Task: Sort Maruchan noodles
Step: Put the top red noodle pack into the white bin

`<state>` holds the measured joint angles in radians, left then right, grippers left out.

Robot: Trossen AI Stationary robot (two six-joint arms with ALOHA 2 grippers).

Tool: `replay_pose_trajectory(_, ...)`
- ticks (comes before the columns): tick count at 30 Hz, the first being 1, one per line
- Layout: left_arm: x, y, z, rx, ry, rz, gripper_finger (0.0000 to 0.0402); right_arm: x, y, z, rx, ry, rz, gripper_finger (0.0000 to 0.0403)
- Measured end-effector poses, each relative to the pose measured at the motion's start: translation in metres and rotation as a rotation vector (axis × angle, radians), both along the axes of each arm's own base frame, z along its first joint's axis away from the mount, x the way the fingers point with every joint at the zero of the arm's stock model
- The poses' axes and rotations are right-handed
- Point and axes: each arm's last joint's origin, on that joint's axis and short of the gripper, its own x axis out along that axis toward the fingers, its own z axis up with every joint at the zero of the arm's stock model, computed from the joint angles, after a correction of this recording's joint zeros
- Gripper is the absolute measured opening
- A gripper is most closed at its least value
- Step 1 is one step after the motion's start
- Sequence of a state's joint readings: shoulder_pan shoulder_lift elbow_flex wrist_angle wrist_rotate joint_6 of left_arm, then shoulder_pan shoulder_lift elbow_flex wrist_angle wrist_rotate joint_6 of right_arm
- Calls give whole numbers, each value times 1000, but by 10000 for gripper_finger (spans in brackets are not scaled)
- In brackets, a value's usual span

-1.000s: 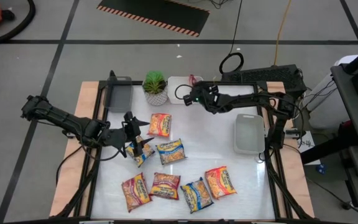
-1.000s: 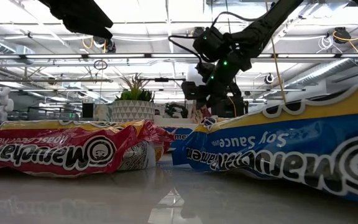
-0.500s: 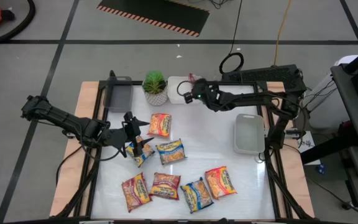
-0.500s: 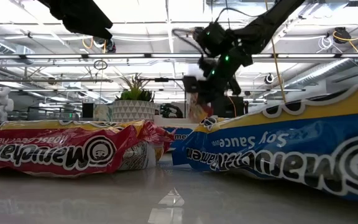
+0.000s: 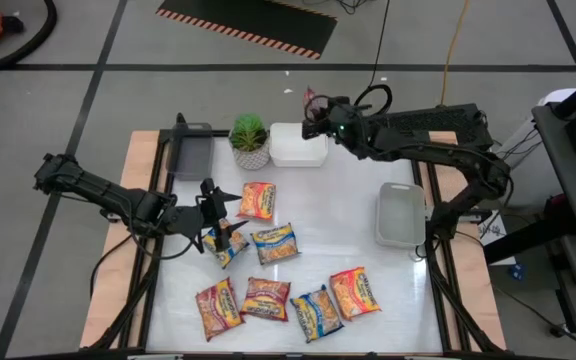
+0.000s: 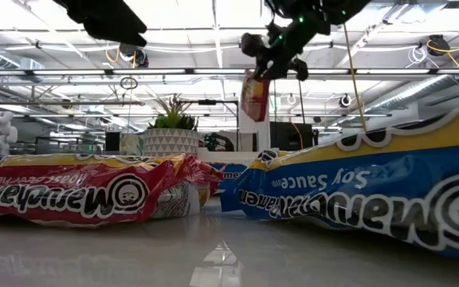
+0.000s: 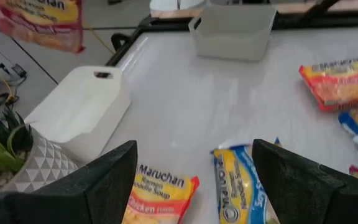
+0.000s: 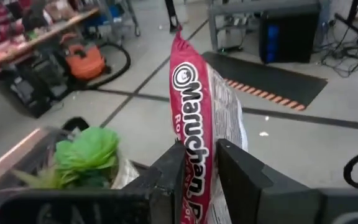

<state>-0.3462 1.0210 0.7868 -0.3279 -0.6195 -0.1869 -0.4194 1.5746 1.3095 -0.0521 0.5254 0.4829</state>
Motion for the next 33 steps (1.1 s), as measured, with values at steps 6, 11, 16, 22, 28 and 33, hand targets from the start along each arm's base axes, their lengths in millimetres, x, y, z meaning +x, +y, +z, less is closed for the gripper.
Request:
replay_pose_trajectory(6,3,-2,5,8,-45,-37,321,19,-6,-16,52,51,0,77)
replay_pose_trajectory(11,3,-3,6,5,-49,-66,321,24,-11,-40,110,128,-41,77)
replay_pose_trajectory(16,3,-3,5,21,-37,-74,321,27,-14,-52,97,168,-97,77)
replay_pose_trajectory(22,2,-3,4,26,-22,-76,321,29,-15,-50,81,148,-91,77)
replay_pose_trajectory(28,0,-2,1,16,12,-65,321,28,-10,-55,151,162,-57,83)
replay_pose_trajectory(33,0,-2,1,1,8,-57,321,22,-11,-62,229,224,-44,123)
